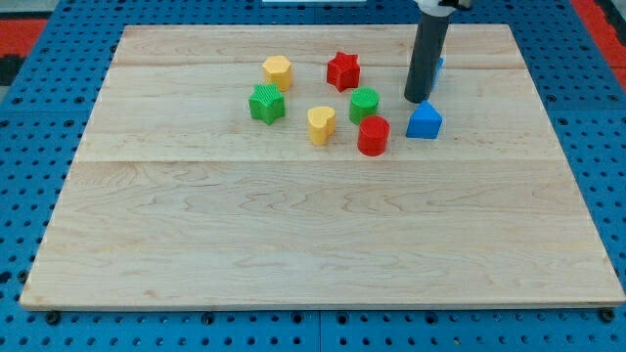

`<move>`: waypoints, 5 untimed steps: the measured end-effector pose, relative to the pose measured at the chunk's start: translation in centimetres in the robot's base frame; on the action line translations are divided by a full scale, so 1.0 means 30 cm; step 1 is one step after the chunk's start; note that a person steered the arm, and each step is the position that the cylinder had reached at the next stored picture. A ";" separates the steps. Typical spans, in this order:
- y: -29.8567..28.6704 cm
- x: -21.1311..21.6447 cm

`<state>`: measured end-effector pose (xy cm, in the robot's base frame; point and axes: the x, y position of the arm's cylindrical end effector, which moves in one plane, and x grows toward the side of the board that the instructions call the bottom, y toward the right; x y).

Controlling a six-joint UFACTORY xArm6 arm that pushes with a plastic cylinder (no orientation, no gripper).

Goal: Move the blue triangle down to the blue cube

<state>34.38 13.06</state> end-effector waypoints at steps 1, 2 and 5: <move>0.011 0.000; 0.132 0.000; 0.132 0.231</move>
<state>41.29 17.01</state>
